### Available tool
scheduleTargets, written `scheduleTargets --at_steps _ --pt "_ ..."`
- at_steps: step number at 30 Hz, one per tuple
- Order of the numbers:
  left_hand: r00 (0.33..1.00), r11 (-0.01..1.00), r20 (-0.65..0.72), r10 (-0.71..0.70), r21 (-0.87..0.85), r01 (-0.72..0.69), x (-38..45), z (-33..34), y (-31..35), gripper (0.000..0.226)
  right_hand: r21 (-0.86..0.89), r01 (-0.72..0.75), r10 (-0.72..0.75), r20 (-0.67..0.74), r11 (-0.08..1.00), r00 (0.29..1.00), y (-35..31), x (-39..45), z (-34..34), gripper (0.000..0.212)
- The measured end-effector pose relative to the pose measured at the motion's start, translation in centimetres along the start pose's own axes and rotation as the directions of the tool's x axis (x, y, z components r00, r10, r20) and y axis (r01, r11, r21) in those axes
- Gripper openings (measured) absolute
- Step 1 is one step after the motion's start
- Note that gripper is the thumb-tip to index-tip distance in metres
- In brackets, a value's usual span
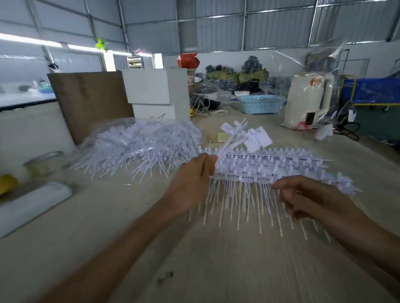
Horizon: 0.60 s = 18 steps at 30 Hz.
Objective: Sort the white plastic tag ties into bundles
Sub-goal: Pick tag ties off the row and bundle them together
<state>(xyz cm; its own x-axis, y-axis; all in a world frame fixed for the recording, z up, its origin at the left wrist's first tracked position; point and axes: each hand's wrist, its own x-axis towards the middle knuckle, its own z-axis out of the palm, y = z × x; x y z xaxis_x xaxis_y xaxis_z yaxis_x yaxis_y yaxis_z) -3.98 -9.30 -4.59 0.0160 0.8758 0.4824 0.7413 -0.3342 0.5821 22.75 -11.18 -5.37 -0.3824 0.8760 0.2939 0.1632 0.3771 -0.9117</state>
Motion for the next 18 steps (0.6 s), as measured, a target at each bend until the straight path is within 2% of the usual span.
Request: scheduleTargets --at_steps 3,6,8,11,13,16,18 --pt "0.995 0.984 -0.063 -0.076 0.159 0.085 -1.8 -4.0 -5.3 0.040 -0.131 0.031 -0.026 0.038 0.991 0.999 0.1 0.8 0.9 0.016" --pt "0.986 0.926 -0.056 -0.157 0.340 0.167 -4.4 -7.5 -10.1 0.039 -0.275 0.109 -0.068 0.156 0.955 0.985 -0.1 1.9 2.3 0.018" --pt "0.982 0.878 -0.022 -0.188 0.445 0.178 -5.9 -9.6 -12.5 0.038 -0.376 0.187 -0.092 0.257 0.907 0.962 -0.3 2.7 3.5 0.010" --pt "0.971 0.842 -0.040 -0.234 0.491 0.223 -7.3 -12.2 -15.6 0.037 -0.493 0.352 -0.184 0.358 0.796 0.916 -1.0 4.5 6.0 0.008" --pt "0.957 0.827 -0.075 -0.279 0.488 0.279 -7.5 -13.4 -17.2 0.036 -0.553 0.433 -0.260 0.365 0.712 0.894 -1.6 6.7 8.3 0.006" --pt "0.935 0.805 -0.103 -0.338 0.483 0.344 -7.3 -13.9 -18.5 0.036 -0.620 0.453 -0.348 0.292 0.641 0.891 -2.3 11.0 12.7 0.005" --pt "0.932 0.785 -0.106 -0.348 0.510 0.351 -6.8 -13.5 -18.4 0.036 -0.688 0.450 -0.410 0.237 0.569 0.881 -2.4 13.9 15.9 0.016"
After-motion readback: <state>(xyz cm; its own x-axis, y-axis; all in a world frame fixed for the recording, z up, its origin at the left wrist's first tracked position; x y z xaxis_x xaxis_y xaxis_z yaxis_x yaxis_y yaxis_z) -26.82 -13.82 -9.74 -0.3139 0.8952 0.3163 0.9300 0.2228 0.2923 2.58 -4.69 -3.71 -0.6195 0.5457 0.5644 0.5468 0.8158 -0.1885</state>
